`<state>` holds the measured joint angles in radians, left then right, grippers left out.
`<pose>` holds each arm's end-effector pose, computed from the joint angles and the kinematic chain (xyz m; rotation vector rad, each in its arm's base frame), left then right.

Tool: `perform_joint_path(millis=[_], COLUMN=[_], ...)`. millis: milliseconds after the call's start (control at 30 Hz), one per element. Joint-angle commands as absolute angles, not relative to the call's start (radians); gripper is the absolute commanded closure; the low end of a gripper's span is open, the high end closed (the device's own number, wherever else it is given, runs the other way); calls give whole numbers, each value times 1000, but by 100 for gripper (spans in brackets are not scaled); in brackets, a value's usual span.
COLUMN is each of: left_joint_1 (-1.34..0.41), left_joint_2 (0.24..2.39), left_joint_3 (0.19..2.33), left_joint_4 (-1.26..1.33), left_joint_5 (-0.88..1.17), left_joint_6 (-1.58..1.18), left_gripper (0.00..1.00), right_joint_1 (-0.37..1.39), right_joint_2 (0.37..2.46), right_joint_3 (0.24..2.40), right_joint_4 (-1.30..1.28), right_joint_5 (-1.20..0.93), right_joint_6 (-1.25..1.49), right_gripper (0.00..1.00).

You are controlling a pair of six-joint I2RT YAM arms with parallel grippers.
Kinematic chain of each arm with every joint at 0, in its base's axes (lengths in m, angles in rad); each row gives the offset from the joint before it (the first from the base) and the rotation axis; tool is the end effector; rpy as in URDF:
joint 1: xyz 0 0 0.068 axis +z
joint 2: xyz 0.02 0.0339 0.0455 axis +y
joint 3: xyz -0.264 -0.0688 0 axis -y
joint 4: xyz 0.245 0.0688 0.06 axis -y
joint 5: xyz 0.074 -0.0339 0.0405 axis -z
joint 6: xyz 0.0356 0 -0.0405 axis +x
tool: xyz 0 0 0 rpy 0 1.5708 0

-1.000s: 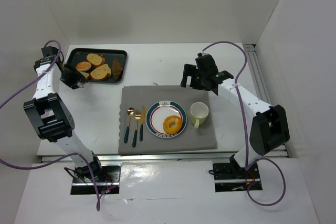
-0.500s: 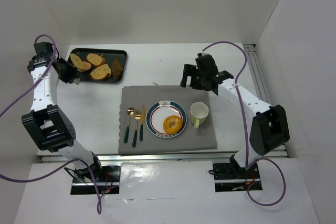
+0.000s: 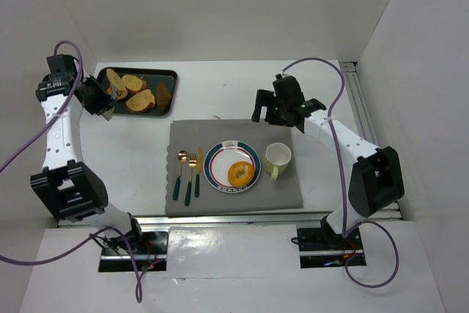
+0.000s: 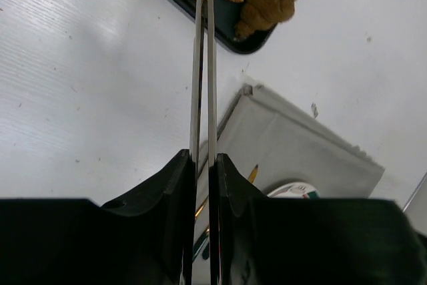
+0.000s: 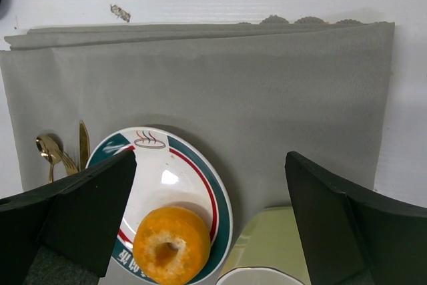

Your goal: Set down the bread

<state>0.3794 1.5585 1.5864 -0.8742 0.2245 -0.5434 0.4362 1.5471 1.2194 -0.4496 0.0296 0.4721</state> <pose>0.3114 0.1156 0.3629 -0.9831 2.2091 -0.3464 0.3114 0.1440 0.2785 0.0576 2.3845 0.4067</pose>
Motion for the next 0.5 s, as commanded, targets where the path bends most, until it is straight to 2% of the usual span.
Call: perform_joint_path(millis=[0,333,467], left_joint_1=[333,29,-29], left_joint_2=[1453,1175,1011], left_joint_3=[1629,1459,1332], left_joint_4=[-960,-1035,-1011], left_joint_5=[238,178,317], left_joint_6=[-401,-410,-443], left_gripper=[100,100,100], right_joint_1=[445,445,445], right_joint_2=[1503,1431,1396], right_joint_3=[1264,1250,1201], right_joint_4=[-443,-466,-445], right_joint_5=[52,100,68], right_joint_6=[449,416,443], right_gripper=[0,0,0])
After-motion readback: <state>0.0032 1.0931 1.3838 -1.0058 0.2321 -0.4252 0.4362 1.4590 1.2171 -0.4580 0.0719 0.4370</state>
